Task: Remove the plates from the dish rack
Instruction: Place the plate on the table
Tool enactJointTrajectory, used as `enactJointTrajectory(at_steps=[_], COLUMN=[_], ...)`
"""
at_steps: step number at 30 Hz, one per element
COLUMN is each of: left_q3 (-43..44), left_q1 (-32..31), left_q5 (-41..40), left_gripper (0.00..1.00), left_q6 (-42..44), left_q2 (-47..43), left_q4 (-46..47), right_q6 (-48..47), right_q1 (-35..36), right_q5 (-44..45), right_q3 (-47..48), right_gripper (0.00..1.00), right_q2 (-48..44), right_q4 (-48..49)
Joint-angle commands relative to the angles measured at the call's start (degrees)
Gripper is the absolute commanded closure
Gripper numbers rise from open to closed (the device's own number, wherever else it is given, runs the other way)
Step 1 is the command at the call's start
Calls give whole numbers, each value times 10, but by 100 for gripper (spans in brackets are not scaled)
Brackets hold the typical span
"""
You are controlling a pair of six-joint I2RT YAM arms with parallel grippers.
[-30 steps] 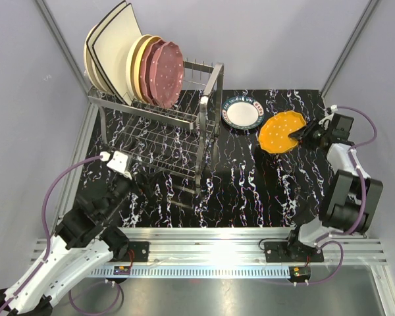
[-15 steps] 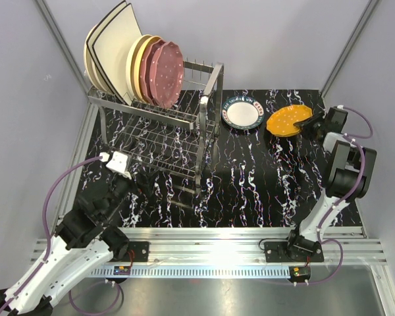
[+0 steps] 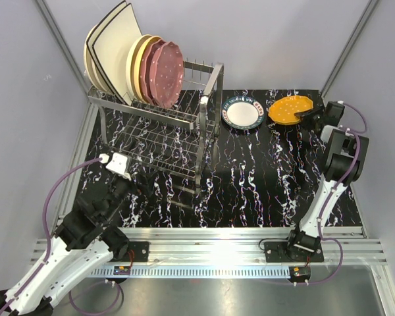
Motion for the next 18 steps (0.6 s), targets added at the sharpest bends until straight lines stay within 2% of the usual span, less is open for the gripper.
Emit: enactJointTrajectory(at_steps=[1, 5, 9, 10, 13, 14, 18], left_q3=[-2, -3, -2, -2, 0, -1, -2], left_q1=[1, 2, 1, 1, 1, 1, 1], left_q5=[-10, -16, -15, -15, -15, -14, -14], left_gripper=[1, 1, 1, 1, 1, 1, 1], left_q6=[7, 6, 7, 6, 5, 5, 4], left_q2=[-9, -12, -11, -12, -16, -16, -27], left_q4=[24, 24, 24, 23, 22, 21, 22], right_q6=[21, 9, -12, -17, -38, -41, -72], right_q1=[2, 2, 2, 2, 2, 2, 2], right_q5=[-18, -14, -4, -5, -3, 0, 21], right_q3=[54, 61, 58, 60, 66, 66, 64], right_gripper=[93, 81, 57, 47, 34, 27, 13], right_q2=[-1, 13, 14, 15, 17, 16, 6], right_q4=[86, 78, 60, 55, 33, 28, -6])
